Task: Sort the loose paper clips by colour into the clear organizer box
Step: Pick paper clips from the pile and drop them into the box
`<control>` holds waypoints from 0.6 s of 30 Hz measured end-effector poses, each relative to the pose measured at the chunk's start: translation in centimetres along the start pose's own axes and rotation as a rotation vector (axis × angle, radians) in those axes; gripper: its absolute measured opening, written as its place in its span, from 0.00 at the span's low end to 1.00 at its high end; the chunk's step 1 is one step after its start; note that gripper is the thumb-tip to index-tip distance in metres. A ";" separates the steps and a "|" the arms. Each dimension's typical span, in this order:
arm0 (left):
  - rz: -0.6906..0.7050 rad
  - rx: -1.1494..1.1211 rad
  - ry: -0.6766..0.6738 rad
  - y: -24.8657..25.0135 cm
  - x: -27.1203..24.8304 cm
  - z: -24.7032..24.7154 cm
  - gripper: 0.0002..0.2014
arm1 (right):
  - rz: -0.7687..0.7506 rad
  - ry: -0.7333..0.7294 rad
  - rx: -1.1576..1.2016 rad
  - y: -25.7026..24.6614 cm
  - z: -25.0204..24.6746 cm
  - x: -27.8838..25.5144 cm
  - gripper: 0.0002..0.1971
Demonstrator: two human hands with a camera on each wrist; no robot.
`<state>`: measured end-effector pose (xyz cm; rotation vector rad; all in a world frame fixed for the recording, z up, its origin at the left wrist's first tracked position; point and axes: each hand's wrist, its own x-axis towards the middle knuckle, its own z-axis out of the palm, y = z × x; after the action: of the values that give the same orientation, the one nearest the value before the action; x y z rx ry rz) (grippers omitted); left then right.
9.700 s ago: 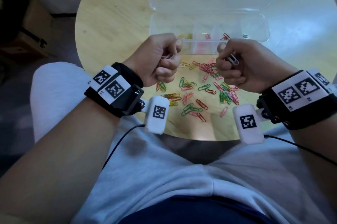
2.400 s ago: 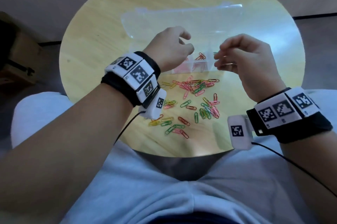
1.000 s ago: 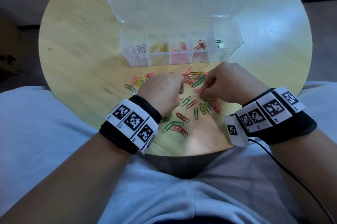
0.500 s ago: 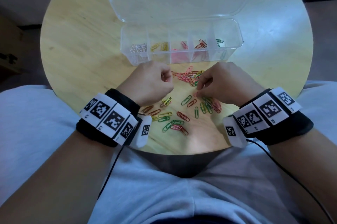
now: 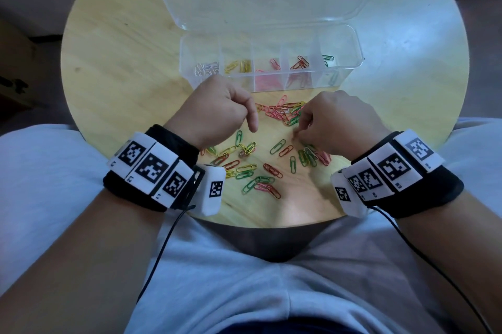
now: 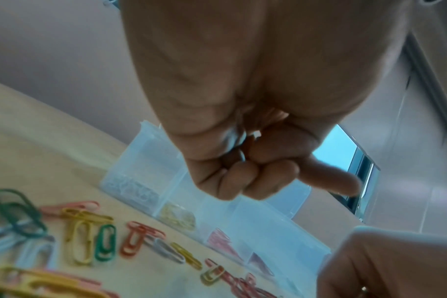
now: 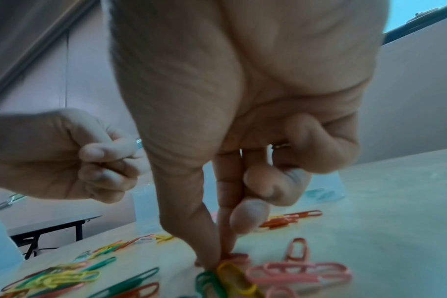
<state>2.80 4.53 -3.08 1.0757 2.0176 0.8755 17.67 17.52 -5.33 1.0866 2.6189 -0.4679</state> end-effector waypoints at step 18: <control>-0.203 -0.678 0.097 0.5 0.3 -0.5 0.10 | -0.018 -0.157 0.558 0.3 -1.1 0.1 0.09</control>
<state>2.48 4.83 -2.51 0.4484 1.6592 1.3784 17.70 18.23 -4.39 1.1141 2.4154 -1.2863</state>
